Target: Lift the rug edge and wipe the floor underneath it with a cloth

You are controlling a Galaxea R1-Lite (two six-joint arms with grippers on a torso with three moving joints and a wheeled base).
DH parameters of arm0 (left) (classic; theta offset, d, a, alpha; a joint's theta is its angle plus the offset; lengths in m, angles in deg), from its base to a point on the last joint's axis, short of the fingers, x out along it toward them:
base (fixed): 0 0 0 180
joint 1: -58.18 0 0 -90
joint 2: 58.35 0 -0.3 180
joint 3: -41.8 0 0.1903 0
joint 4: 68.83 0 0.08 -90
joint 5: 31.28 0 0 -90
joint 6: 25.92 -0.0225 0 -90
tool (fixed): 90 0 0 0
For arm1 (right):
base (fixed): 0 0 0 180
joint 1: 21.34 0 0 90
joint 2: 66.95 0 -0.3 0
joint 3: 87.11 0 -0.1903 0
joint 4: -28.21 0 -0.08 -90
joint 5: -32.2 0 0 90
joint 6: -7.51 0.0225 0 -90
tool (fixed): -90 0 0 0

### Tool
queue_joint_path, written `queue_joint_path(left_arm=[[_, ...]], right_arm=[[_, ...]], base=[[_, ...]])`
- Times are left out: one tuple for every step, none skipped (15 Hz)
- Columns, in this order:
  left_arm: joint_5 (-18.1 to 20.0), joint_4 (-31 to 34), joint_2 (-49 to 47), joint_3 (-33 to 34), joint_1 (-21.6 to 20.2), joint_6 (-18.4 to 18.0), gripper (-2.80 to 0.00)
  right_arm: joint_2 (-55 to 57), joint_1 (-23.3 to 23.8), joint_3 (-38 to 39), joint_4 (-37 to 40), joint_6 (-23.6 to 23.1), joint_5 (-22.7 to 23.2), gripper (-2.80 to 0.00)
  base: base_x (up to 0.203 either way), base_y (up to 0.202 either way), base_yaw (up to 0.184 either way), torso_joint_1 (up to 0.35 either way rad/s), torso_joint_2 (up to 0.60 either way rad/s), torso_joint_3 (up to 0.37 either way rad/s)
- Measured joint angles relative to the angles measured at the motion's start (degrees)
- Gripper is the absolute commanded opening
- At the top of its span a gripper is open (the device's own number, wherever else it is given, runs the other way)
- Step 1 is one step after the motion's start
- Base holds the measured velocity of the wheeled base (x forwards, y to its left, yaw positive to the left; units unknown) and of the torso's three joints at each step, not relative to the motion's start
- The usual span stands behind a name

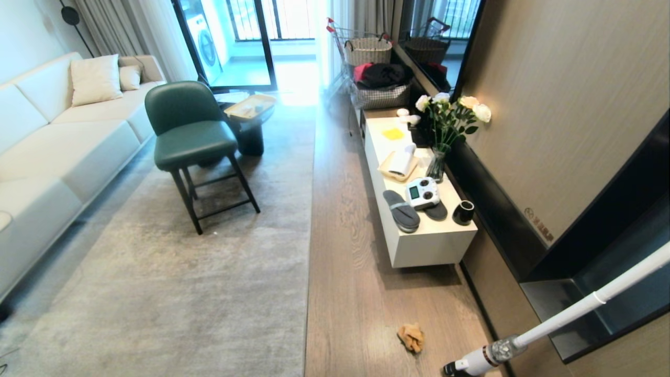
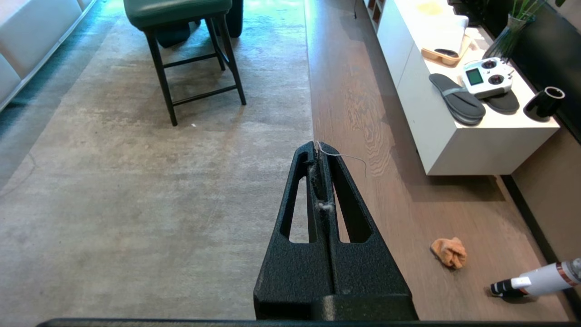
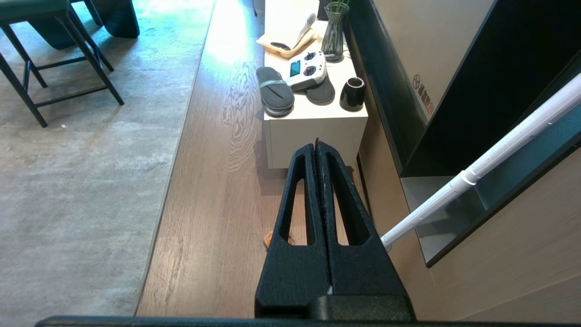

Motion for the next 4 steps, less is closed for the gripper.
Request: queue_joint_path(left_arm=[[0.01,0.00,0.00,0.00,0.00,0.00,-2.80],[-0.01,0.00,0.00,0.00,0.00,0.00,-2.80],[-0.01,0.02,0.00,0.00,0.00,0.00,-2.80],[-0.03,0.00,0.00,0.00,0.00,0.00,-2.80]], right_arm=[[0.00,0.00,0.00,0.12,0.61,-0.19,-2.80],[0.00,0.00,0.00,-0.05,1.05,-0.68,-2.80],[0.00,0.00,0.00,-0.05,1.32,-0.88,-2.80],[0.00,0.00,0.00,-0.07,1.38,-0.93,-2.80]], base=[[0.000,0.000,0.000,0.000,0.00,0.000],[0.000,0.000,0.000,0.000,0.00,0.000],[0.000,0.000,0.000,0.000,0.00,0.000],[0.000,0.000,0.000,0.000,0.00,0.000]])
